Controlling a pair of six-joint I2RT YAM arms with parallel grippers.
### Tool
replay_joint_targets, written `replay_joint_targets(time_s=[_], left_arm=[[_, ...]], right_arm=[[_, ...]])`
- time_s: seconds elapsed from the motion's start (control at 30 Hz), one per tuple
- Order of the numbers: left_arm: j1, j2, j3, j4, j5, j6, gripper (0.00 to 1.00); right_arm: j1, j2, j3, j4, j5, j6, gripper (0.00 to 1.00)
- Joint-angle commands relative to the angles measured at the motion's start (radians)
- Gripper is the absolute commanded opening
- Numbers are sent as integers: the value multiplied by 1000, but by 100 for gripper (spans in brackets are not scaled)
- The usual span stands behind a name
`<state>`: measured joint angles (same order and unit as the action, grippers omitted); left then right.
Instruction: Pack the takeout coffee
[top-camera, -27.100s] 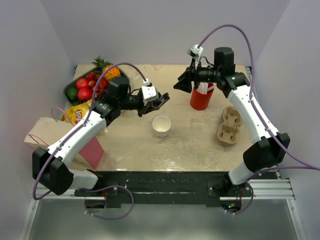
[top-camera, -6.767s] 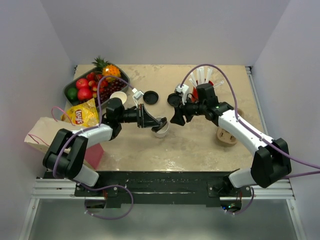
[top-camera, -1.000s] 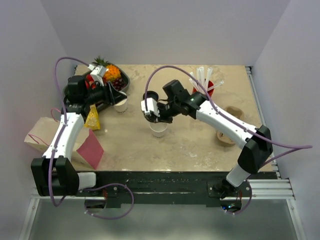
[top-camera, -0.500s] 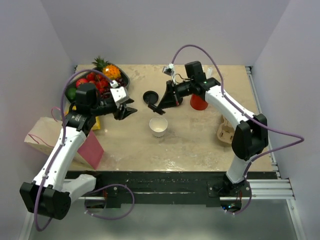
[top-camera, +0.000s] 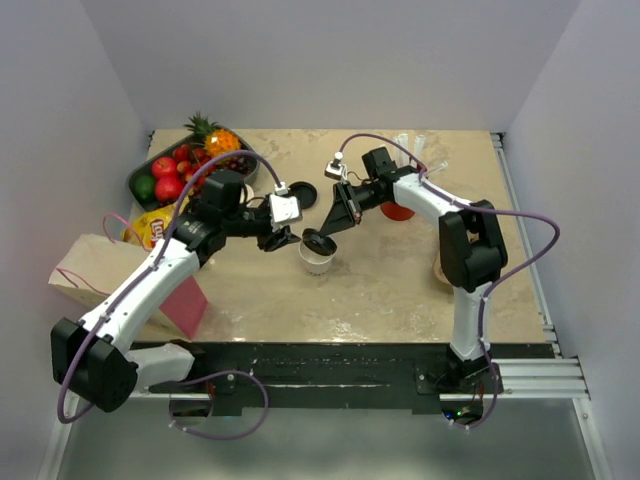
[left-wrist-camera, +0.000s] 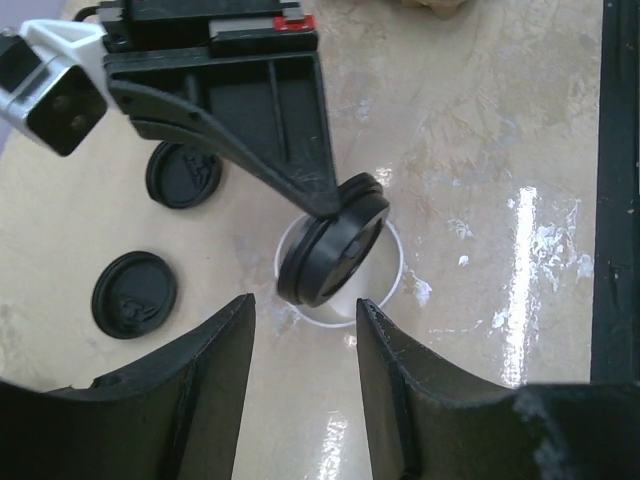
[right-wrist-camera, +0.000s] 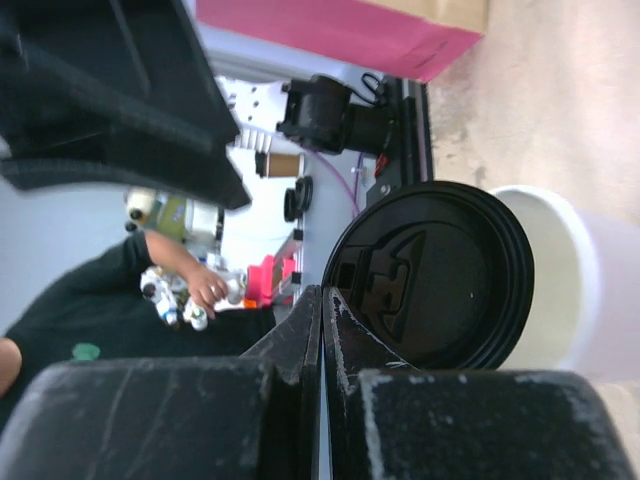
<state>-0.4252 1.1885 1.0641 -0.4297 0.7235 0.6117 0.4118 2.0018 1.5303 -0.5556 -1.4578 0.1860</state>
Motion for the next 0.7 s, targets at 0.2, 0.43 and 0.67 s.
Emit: replay_joint_targets(time_s=[0.2,0.43,0.67], left_arm=[[-90,77,-35,121,-56,-17,50],[-115,86,-81,180,-91,-24,50],[-118,86,-144,281,-128,-26,51]], right_arm=[[-34,77,94,-90,-136,-79,0],[-41,74,79,-87,-136,-48,0],[-41,78,45,-46,-136,27,1]])
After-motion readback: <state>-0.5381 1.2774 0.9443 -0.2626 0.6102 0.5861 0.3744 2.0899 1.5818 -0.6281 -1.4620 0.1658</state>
